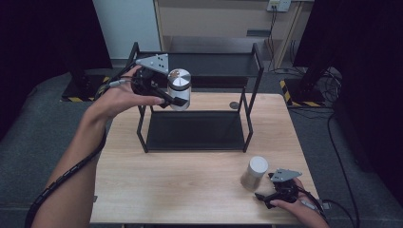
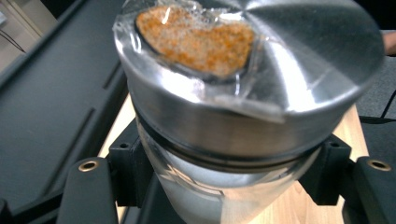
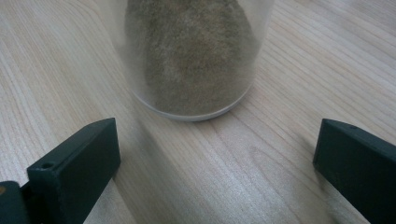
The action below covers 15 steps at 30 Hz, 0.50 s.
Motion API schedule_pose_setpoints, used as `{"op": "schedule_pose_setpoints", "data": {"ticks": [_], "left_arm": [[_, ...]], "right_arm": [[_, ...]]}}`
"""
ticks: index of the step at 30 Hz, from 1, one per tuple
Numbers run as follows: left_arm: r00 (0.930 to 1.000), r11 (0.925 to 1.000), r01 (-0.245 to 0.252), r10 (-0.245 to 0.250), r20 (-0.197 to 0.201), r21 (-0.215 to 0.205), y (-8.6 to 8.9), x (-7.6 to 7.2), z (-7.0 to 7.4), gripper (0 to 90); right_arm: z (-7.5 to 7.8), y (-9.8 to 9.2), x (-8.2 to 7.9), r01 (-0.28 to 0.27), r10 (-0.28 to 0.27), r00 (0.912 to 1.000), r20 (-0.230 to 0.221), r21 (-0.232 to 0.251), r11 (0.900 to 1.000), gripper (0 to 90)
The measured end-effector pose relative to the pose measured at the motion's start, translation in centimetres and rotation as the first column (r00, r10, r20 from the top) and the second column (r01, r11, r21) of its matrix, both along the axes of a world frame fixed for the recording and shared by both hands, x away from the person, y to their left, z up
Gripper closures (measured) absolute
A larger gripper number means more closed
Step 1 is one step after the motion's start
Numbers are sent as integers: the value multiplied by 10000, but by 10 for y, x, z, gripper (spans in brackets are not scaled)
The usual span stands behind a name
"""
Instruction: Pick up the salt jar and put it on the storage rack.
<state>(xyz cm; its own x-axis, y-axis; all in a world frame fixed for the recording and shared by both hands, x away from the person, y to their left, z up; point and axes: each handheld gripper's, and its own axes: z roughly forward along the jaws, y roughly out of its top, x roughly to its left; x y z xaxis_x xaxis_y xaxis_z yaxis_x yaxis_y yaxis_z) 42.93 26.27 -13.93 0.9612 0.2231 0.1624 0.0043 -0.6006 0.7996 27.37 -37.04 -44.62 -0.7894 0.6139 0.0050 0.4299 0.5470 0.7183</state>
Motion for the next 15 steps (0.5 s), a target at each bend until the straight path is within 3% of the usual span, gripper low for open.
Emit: {"op": "schedule_pose_setpoints", "data": {"ticks": [9, 15], "left_arm": [[9998, 10000, -50, 49, 195, 68, -4, 7, 20, 301], [9996, 9997, -245, 245, 157, 2, -3, 15, 25, 301]], "right_arm": [[0, 0, 0, -22, 22, 10000, 3, -6, 10000, 15], [0, 0, 0, -16, 16, 10000, -10, -7, 10000, 15]]}}
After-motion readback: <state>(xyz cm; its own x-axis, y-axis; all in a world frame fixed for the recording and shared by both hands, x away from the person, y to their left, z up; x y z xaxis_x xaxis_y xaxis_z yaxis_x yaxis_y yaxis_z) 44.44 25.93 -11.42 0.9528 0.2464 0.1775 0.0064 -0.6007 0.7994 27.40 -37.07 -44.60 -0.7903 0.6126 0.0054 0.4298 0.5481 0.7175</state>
